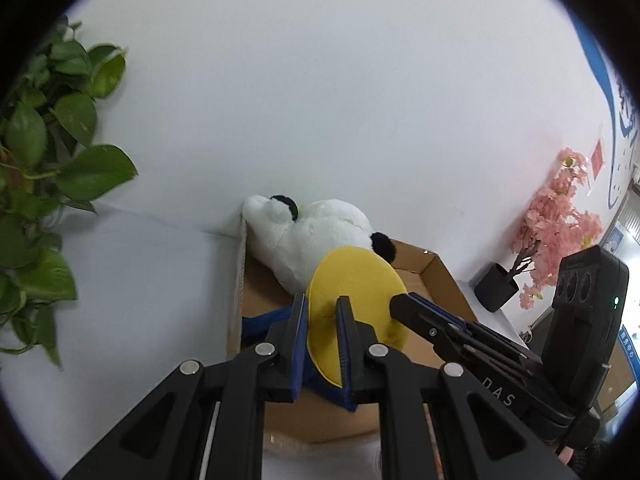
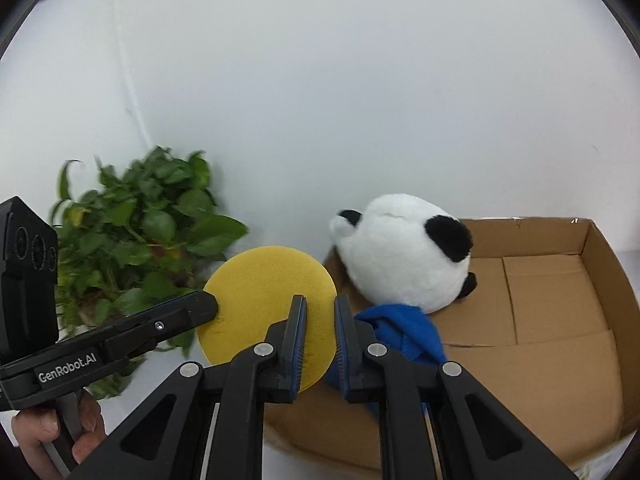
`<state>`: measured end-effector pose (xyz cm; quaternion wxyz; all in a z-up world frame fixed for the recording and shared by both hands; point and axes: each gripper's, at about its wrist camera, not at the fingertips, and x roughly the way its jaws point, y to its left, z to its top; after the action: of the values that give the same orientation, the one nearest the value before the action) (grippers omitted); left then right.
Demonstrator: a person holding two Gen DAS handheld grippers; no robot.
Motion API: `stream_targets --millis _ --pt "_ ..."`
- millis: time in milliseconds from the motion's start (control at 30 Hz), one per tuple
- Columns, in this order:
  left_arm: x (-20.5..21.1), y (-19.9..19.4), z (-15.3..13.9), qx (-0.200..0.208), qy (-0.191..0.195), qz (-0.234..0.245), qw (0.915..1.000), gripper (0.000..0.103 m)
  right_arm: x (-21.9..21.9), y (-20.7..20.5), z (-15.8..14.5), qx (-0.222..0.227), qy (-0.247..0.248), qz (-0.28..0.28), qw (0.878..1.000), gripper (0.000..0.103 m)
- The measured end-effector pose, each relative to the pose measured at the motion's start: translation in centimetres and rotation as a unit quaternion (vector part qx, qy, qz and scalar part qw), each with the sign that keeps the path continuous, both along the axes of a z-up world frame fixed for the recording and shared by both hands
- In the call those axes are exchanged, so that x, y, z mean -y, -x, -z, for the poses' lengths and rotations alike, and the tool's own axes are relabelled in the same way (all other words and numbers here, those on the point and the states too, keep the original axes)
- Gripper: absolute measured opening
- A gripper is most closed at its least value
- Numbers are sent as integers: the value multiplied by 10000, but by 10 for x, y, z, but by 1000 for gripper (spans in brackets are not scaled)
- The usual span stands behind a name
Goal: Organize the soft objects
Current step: 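Carry the yellow pad into the box onto the towel and release, then move the right gripper to the green-yellow snack packet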
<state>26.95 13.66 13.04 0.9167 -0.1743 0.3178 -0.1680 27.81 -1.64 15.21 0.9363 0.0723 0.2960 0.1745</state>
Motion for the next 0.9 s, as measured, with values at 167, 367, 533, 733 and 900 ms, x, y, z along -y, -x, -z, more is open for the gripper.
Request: stream_targets --millis 167,367,533,733,900 --pt "11 -46 34 -705 187 55 9973 13 20 -63 22 -934 74 314 9951 12" --pt "17 -63 65 -1318 89 50 9912 13 39 -113 76 -2206 6 445 9744 17" --pt "28 -37 51 -1143 -510 -4 9921 15 48 -112 76 -2432 -118 402 9691 48" --pt "46 40 -6 31 -1618 -416 9859 82 86 -33 -16 -775 -136 323 9964 100" --pt "67 103 -36 617 -1681 -281 9834 82 146 67 -49 405 190 601 9972 103"
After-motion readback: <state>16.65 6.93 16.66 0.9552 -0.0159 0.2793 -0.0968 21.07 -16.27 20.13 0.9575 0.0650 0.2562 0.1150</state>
